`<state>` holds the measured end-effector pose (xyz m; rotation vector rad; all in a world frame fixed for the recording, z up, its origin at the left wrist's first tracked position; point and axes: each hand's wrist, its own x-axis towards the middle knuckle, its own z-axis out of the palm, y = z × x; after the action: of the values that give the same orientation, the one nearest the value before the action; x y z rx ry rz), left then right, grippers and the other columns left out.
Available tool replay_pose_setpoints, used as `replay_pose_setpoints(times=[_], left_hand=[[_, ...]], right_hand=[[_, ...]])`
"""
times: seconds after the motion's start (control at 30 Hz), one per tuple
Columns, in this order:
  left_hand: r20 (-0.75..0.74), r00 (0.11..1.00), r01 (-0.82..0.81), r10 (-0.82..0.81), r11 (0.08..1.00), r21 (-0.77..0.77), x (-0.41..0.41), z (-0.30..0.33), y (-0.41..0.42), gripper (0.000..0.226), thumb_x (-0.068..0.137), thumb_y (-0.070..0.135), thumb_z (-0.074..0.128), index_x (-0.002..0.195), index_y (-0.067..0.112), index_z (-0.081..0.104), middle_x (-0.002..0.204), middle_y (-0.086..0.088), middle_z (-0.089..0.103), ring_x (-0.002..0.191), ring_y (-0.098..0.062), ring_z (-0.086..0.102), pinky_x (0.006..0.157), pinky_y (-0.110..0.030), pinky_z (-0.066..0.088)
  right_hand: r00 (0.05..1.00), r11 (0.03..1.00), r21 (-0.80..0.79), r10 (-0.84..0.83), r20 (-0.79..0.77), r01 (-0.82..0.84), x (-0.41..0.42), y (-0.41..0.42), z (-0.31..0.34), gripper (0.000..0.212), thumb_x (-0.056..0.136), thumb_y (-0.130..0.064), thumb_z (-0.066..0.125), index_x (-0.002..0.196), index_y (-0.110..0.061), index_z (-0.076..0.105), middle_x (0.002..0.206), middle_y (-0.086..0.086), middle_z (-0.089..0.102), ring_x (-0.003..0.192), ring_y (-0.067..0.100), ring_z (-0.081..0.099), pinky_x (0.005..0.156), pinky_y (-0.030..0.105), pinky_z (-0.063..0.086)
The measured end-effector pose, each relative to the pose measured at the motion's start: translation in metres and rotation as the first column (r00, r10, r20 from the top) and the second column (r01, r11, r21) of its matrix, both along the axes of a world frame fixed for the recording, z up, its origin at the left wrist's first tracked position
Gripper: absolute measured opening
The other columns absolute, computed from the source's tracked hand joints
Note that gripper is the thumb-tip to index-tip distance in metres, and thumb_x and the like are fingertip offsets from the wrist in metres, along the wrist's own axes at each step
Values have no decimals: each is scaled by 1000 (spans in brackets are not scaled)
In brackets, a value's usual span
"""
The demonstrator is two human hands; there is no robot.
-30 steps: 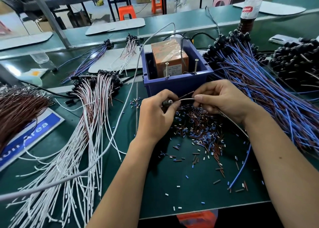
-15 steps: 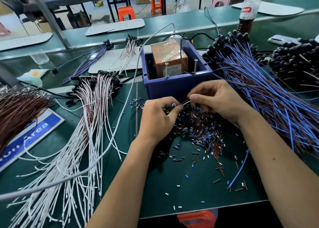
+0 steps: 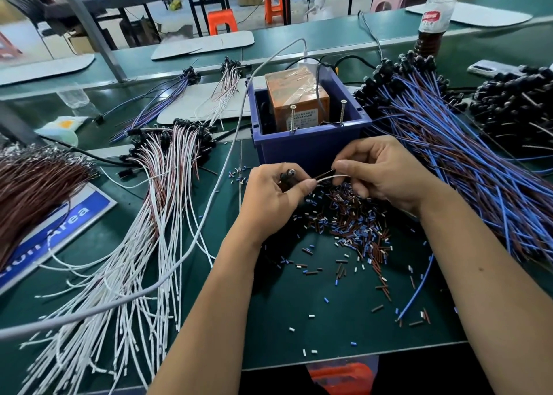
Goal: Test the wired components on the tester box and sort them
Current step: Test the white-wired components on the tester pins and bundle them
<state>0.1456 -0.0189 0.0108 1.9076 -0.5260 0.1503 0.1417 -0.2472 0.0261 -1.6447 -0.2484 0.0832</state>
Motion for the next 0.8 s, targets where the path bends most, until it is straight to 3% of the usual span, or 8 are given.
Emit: replay_pose_setpoints(times=[0.1, 0.17, 0.27, 0.37, 0.5, 0.63, 0.7, 0.8], left_hand=[[-44, 999, 14, -16, 999, -53, 1, 1, 8, 17, 88, 11, 76, 73, 17, 73, 54, 8, 58, 53, -8, 50, 56, -20, 40], [-85, 996, 13, -22, 994, -110, 1, 3, 12, 15, 88, 13, 74, 73, 13, 73, 53, 6, 58, 51, -6, 49, 54, -15, 38], [-143, 989, 6, -31, 984, -178, 0, 4, 12, 16, 88, 16, 71, 74, 9, 74, 52, 4, 56, 48, -5, 46, 52, -13, 35], [-168, 986, -22, -16, 975, -221, 1, 4, 13, 19, 88, 20, 69, 75, 7, 73, 52, 3, 55, 47, -8, 43, 50, -16, 33], [-176, 984, -66, 22, 966, -251, 2, 3, 14, 21, 89, 22, 69, 75, 7, 73, 52, 3, 55, 45, -7, 41, 49, -15, 33], [-184, 983, -48, -12, 946, -321, 4, 3, 15, 21, 90, 20, 69, 79, 3, 73, 57, -1, 60, 45, -3, 45, 49, -11, 34], [-137, 990, -33, -14, 943, -330, 3, 4, 15, 17, 92, 20, 69, 83, 8, 76, 63, -4, 66, 48, -2, 47, 51, -11, 35], [-62, 998, -30, 8, 927, -373, 1, 4, 10, 12, 96, 16, 70, 92, 8, 78, 75, 2, 73, 55, 2, 55, 58, -7, 40]], right_hand=[[999, 997, 57, -51, 4, 50, 0, -7, 3, 5, 97, -8, 67, 93, -6, 67, 78, 18, 74, 38, 11, 54, 30, 16, 33], [999, 995, 95, -31, -8, 32, -1, -12, 4, 10, 94, -16, 69, 94, -7, 67, 77, 17, 73, 39, 12, 55, 31, 17, 36], [992, 993, 71, 98, -79, -92, -5, -18, 6, 29, 88, -23, 73, 113, -10, 70, 83, 21, 74, 41, 13, 56, 33, 17, 38], [962, 962, 135, 253, -103, -239, -9, -31, 8, 36, 92, -15, 73, 127, -16, 69, 87, 22, 73, 45, 12, 57, 34, 15, 40], [922, 879, 309, 388, -21, -363, -14, -38, 10, 21, 94, -14, 62, 109, -10, 77, 94, 19, 75, 49, 10, 61, 35, 13, 43], [909, 814, 406, 391, 145, -415, -16, -36, 11, 30, 89, -22, 76, 118, -15, 77, 104, 8, 78, 62, 7, 63, 40, 10, 43], [931, 827, 428, 326, 163, -364, -16, -32, 13, 32, 84, -33, 83, 112, -18, 79, 98, 3, 79, 61, 7, 64, 40, 9, 40], [964, 870, 419, 258, 59, -258, -17, -26, 16, 37, 80, -58, 80, 91, -22, 82, 76, -1, 77, 49, 7, 63, 35, 9, 36]])
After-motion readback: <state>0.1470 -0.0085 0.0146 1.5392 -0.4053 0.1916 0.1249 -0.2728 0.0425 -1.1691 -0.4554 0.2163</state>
